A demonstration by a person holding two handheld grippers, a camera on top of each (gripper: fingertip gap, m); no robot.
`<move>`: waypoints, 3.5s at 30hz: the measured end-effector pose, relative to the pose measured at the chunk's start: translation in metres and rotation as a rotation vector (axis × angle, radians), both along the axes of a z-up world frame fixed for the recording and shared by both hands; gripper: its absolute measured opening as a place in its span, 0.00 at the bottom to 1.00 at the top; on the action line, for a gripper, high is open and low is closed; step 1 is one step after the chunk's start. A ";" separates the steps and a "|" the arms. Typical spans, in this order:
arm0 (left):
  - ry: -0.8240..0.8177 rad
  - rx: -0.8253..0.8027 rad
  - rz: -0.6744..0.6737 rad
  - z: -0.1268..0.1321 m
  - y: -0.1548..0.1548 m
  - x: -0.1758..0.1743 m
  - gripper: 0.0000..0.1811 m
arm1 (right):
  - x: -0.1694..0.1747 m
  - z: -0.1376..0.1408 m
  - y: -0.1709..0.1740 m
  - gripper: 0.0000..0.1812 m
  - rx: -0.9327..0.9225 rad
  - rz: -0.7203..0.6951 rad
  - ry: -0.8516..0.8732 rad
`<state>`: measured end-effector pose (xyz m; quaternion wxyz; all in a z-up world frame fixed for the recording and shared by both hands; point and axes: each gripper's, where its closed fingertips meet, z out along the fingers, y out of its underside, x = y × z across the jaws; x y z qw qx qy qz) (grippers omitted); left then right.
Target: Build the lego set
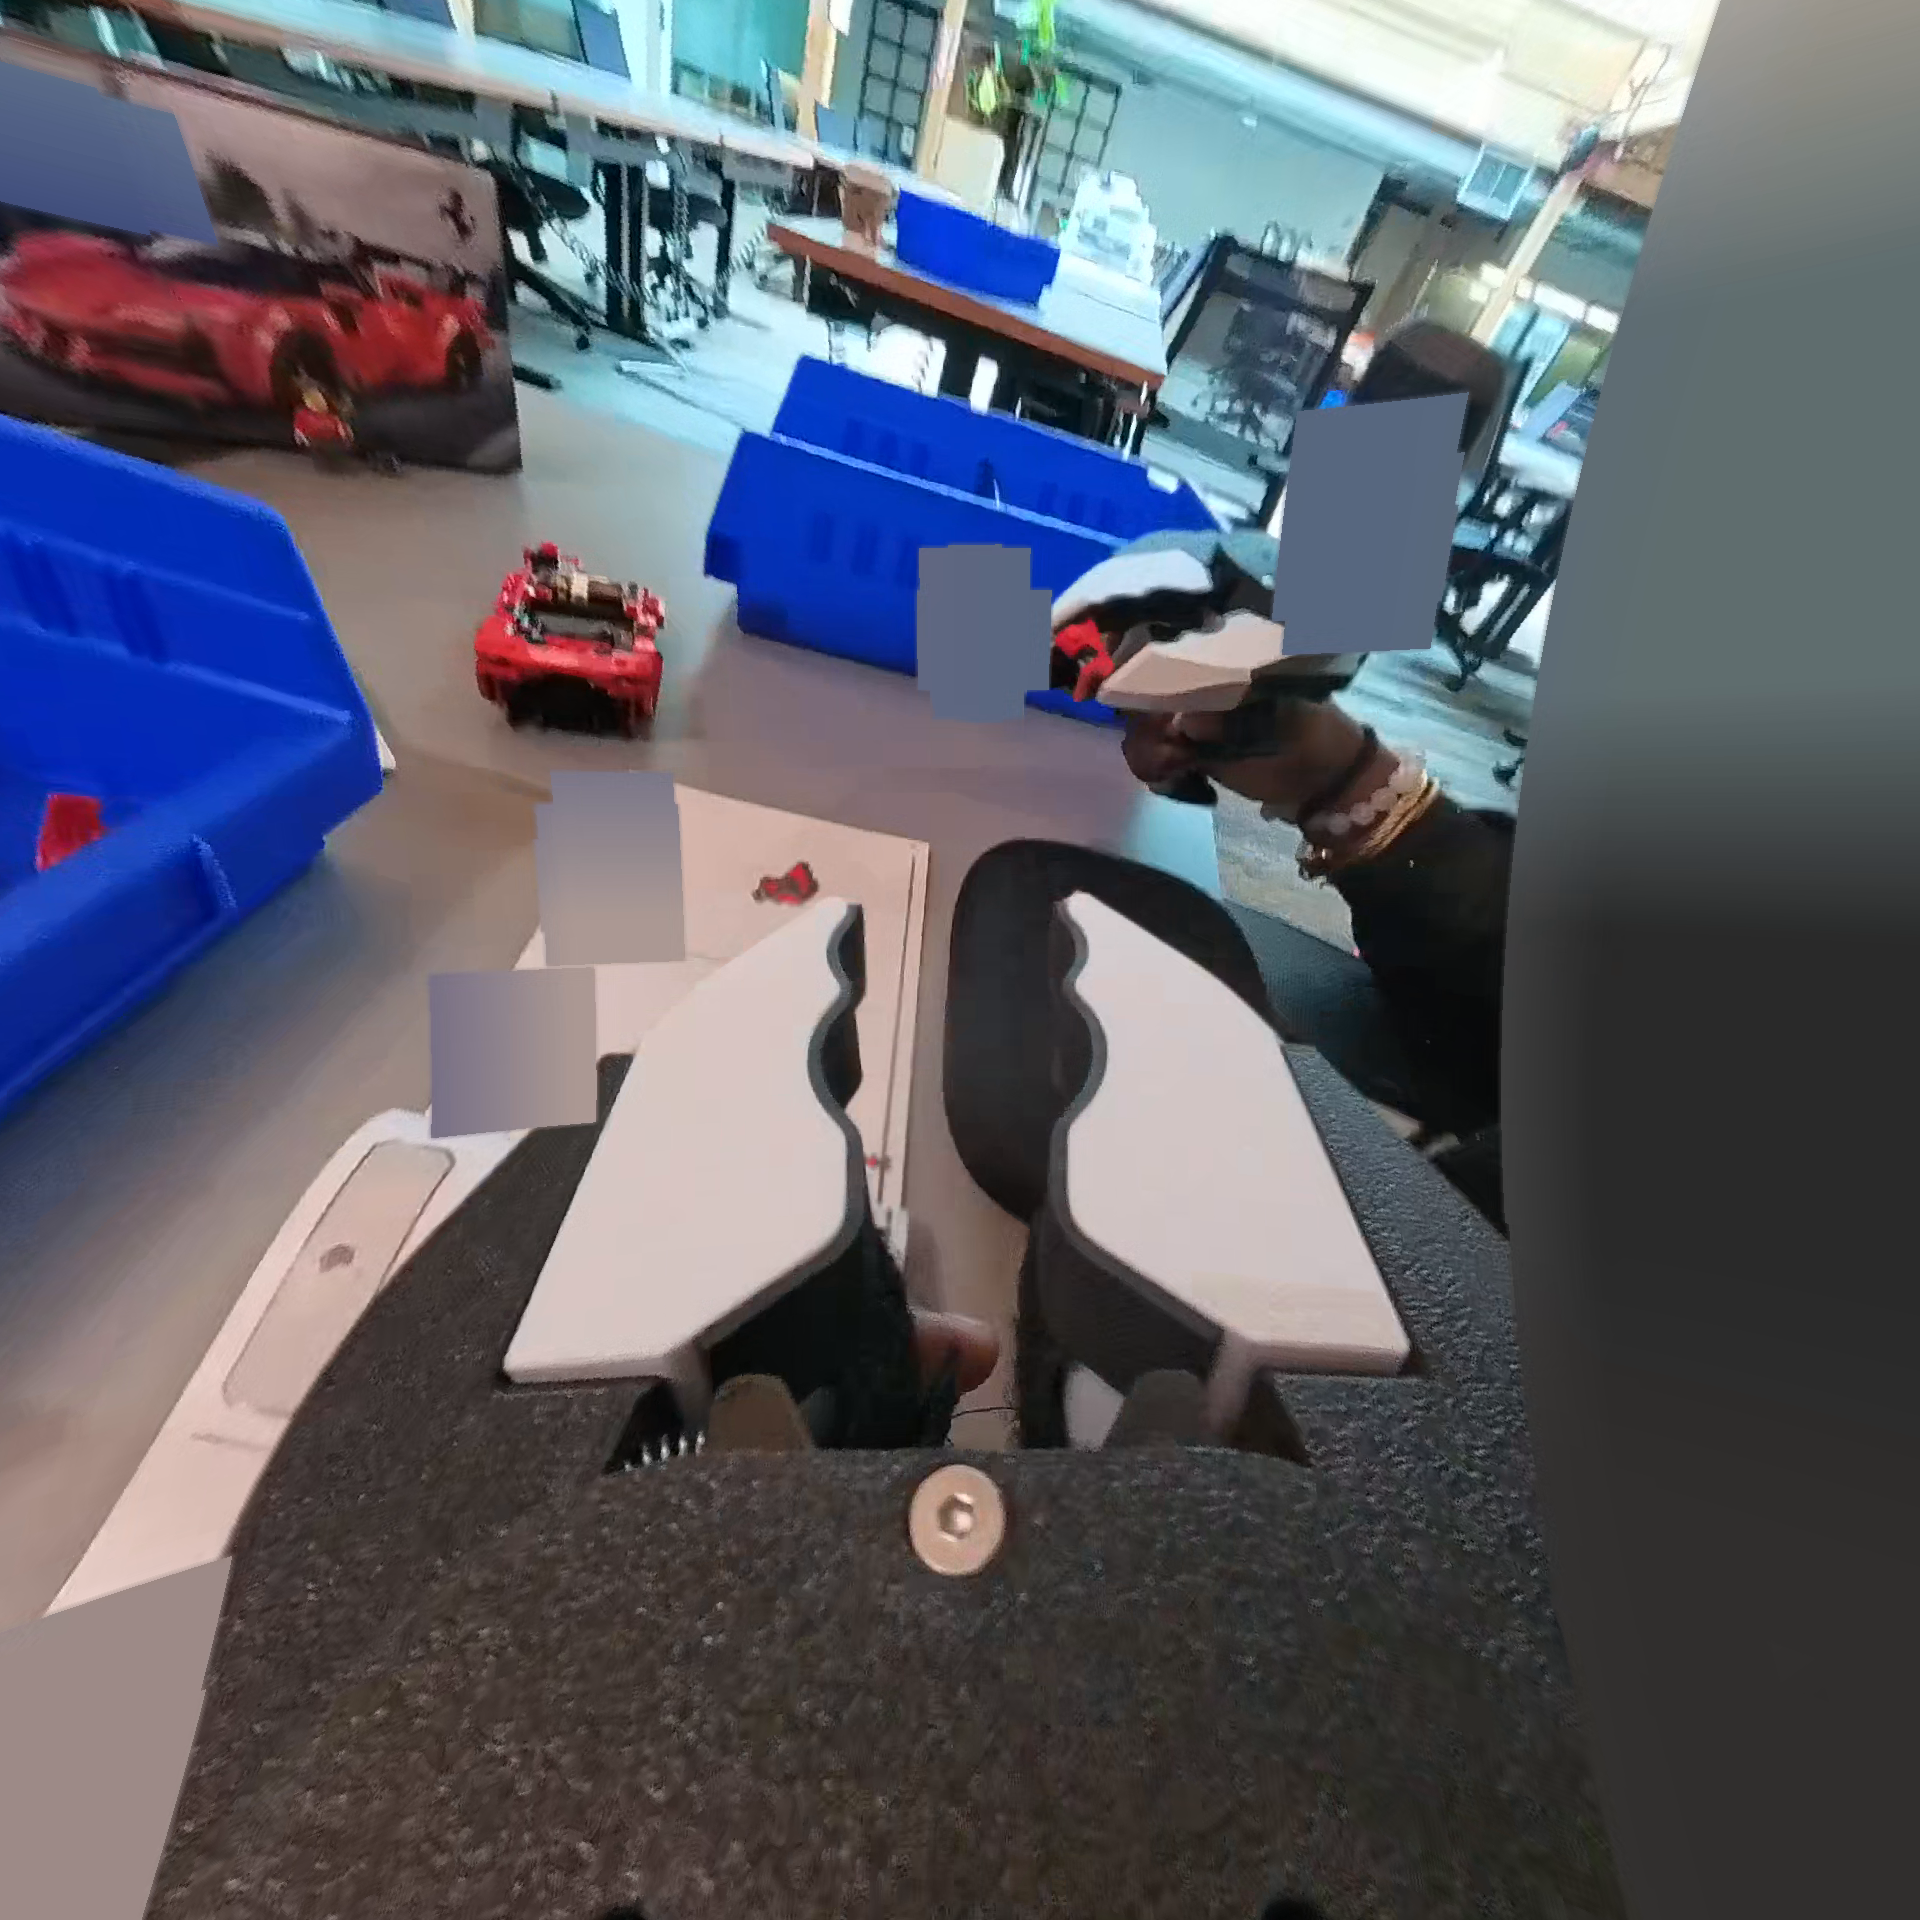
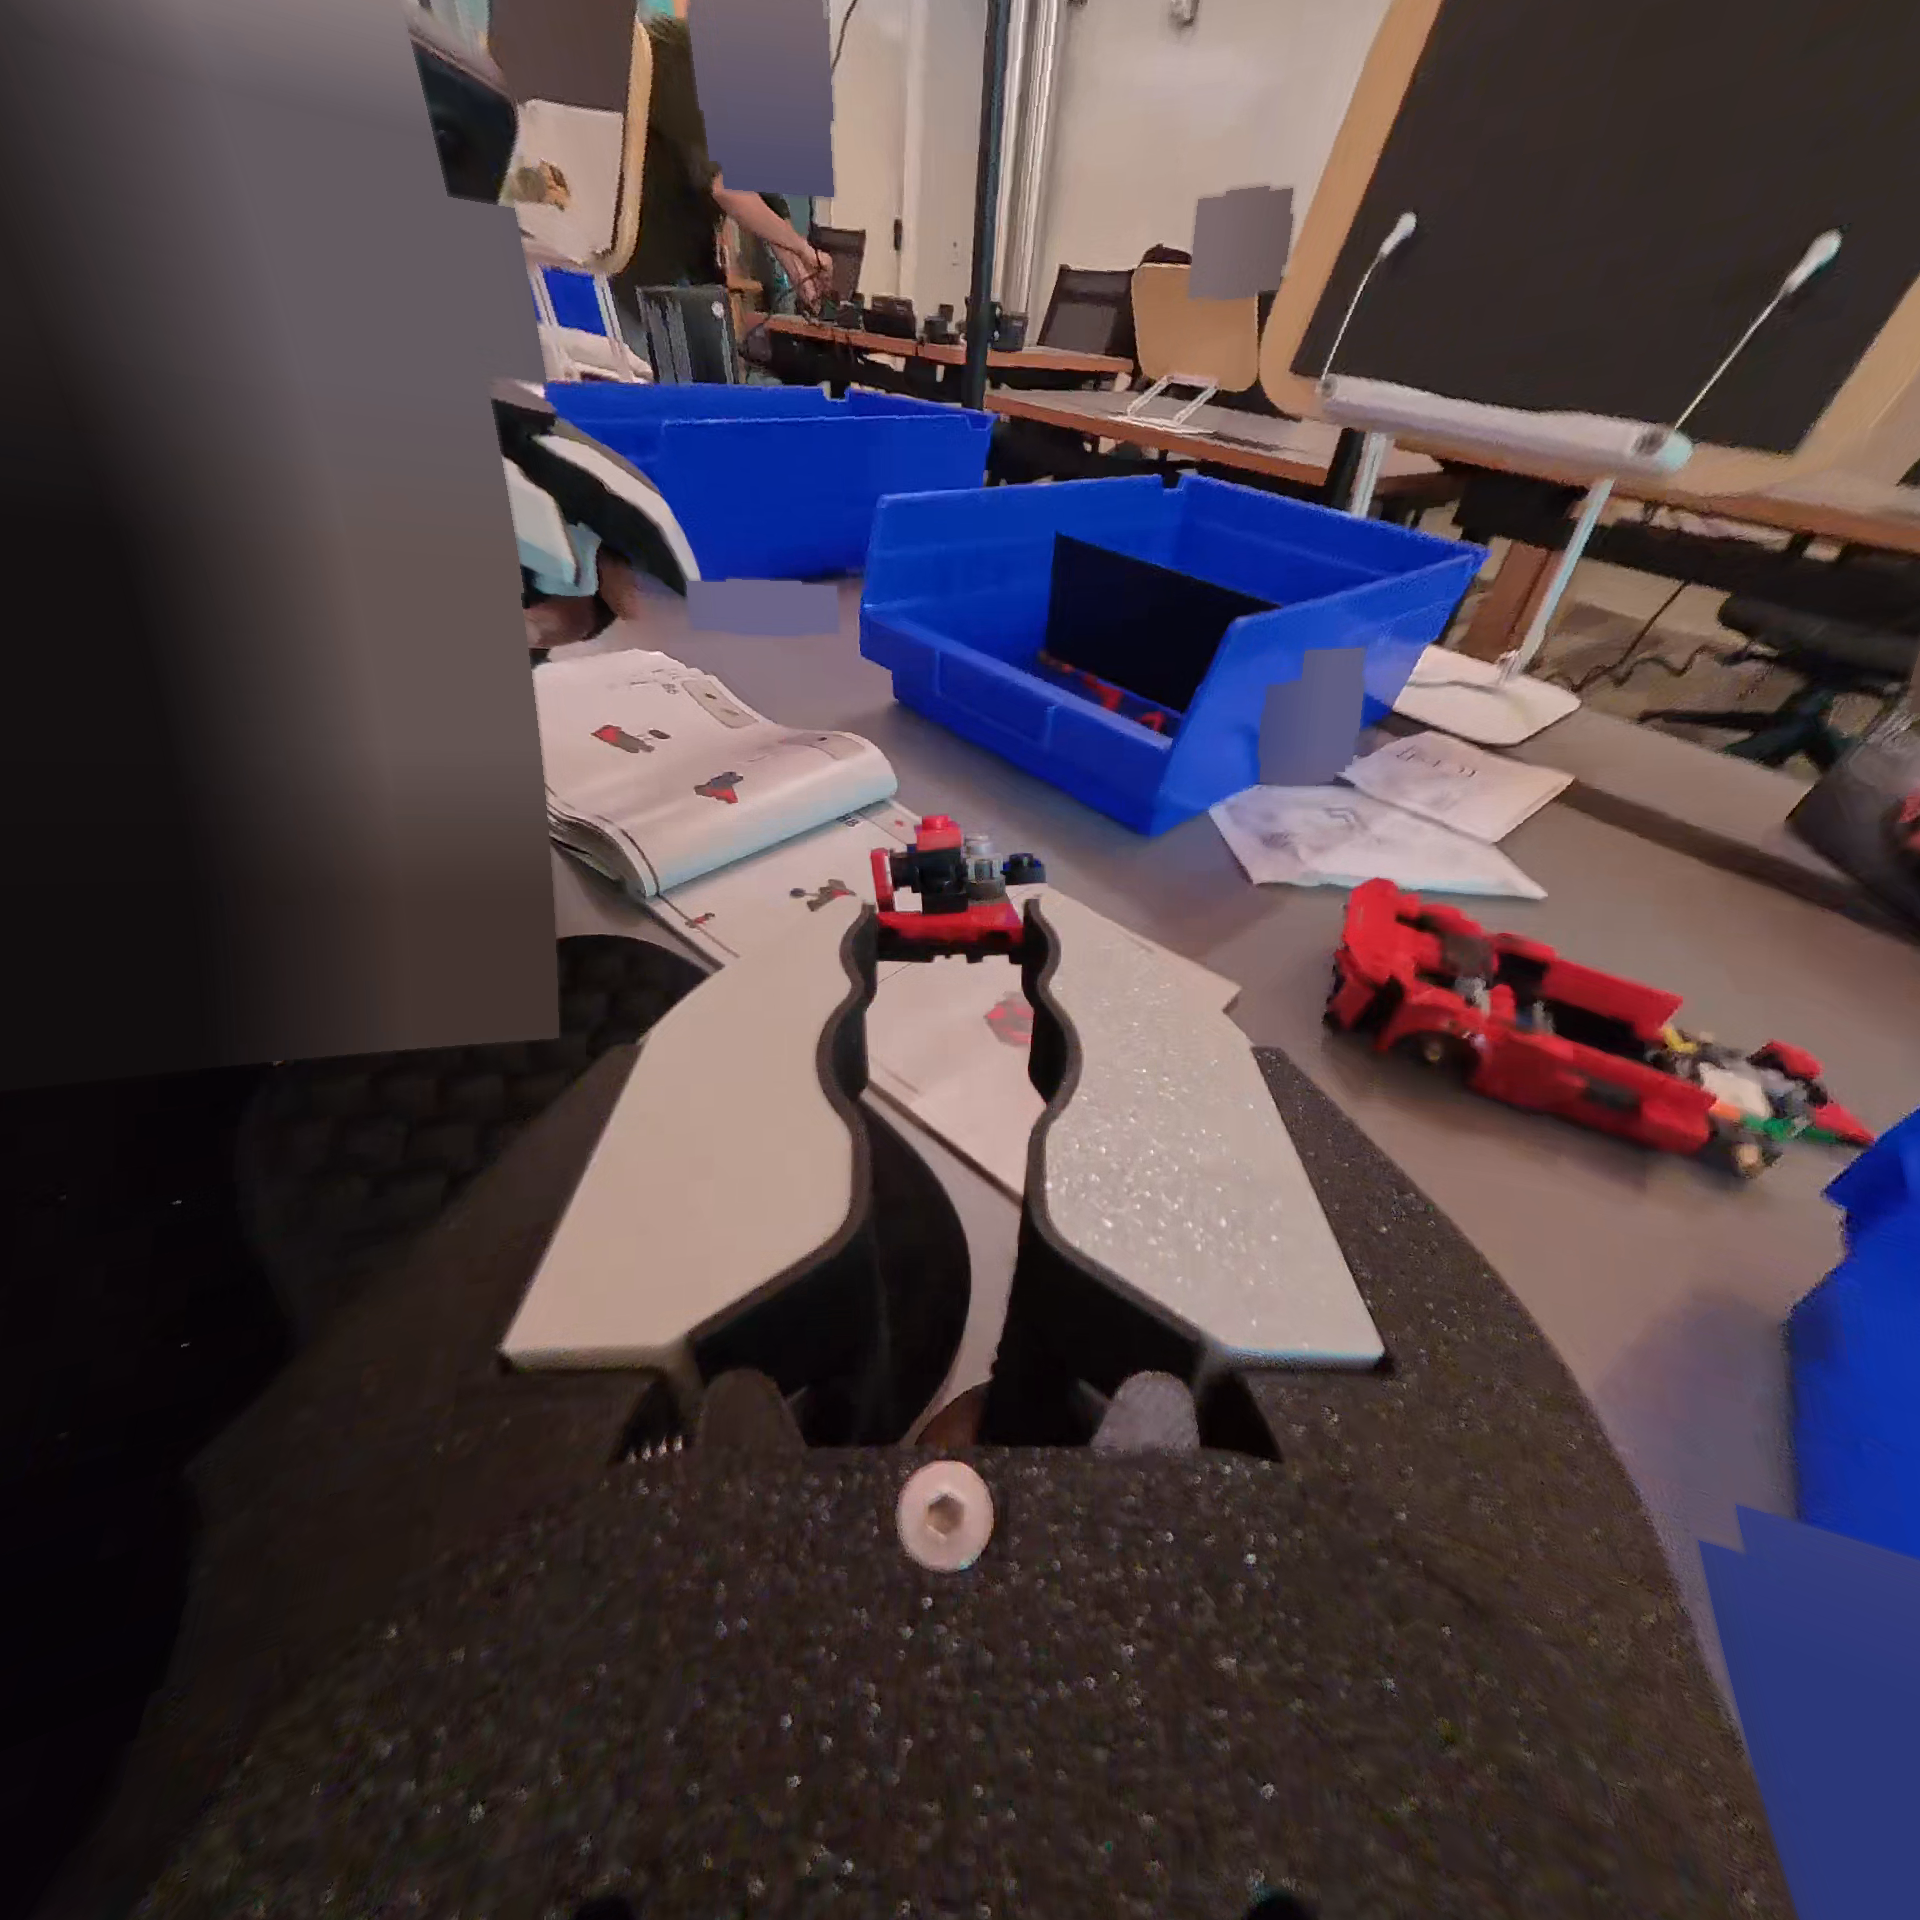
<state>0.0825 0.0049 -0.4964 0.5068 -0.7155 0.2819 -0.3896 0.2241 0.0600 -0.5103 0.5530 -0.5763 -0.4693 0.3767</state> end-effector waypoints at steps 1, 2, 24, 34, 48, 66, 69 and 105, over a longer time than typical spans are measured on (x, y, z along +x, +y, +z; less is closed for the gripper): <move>0.041 -0.009 -0.014 -0.004 -0.001 -0.002 0.18 | 0.001 -0.003 0.000 0.15 -0.023 0.008 0.015; 0.088 -0.017 -0.026 -0.007 -0.001 -0.003 0.19 | 0.001 -0.005 0.000 0.15 -0.044 0.015 0.036; 0.846 0.130 -0.236 -0.078 0.228 0.139 0.14 | 0.041 -0.045 0.090 0.15 -0.297 -0.299 -0.065; 0.996 0.154 -0.314 -0.100 0.228 0.123 0.10 | 0.053 -0.055 0.103 0.15 -0.261 -0.347 -0.170; 1.004 0.070 -0.426 -0.097 0.189 0.079 0.11 | 0.058 -0.066 0.099 0.15 -0.333 -0.281 -0.245; 0.744 0.278 -0.370 -0.016 0.125 0.076 0.14 | 0.088 -0.102 0.058 0.17 -0.432 -0.367 -0.470; 0.747 0.244 -0.329 -0.009 0.106 0.053 0.15 | 0.089 -0.099 0.053 0.28 -0.443 -0.362 -0.502; 0.755 -0.041 -0.106 -0.114 0.014 -0.066 0.00 | -0.080 -0.097 -0.020 0.66 -0.508 0.100 -0.830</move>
